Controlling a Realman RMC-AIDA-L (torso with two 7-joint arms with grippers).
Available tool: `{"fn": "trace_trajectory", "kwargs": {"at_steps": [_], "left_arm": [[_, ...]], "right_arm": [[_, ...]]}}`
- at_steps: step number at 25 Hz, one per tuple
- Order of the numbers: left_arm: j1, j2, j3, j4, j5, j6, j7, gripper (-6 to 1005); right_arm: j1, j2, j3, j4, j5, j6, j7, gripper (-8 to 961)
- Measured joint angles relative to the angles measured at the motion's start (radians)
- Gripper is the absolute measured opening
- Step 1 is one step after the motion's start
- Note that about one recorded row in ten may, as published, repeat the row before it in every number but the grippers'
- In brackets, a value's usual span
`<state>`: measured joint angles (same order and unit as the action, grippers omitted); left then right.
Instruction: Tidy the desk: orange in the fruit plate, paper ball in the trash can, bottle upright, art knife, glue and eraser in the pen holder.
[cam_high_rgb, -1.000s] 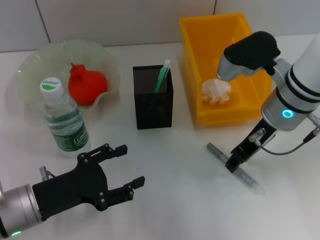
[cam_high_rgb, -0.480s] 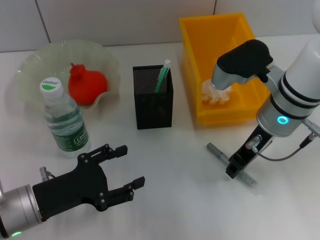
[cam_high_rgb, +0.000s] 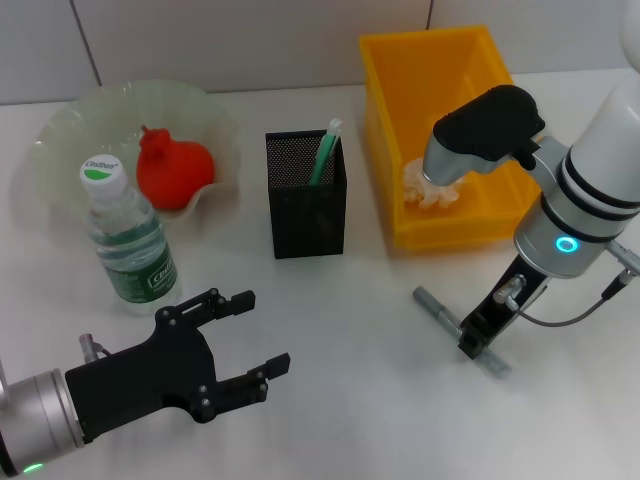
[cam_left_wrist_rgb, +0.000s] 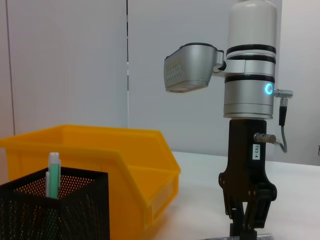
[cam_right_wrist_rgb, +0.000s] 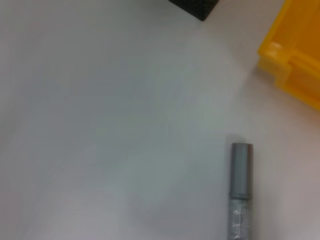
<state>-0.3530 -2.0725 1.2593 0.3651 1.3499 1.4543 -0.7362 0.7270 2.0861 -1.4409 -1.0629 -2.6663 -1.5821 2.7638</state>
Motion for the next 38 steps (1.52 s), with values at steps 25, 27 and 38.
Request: {"fn": "trace_trajectory", "kwargs": {"at_steps": [25, 27, 38], "left_arm": [[-0.005, 0.002, 0.0, 0.01, -0.004, 0.002, 0.0, 784], [-0.005, 0.002, 0.0, 0.01, -0.004, 0.003, 0.0, 784], [-0.006, -0.001, -0.006, 0.004, -0.01, 0.01, 0.0, 784]], "right_arm": [[-0.052, -0.016, 0.368, -0.424, 0.188, -0.323, -0.13, 135], [-0.049, -0.024, 0.389, -0.458, 0.188, -0.336, -0.156, 135], [0.025, -0.041, 0.314, -0.69, -0.105, -0.321, -0.392, 133]]}}
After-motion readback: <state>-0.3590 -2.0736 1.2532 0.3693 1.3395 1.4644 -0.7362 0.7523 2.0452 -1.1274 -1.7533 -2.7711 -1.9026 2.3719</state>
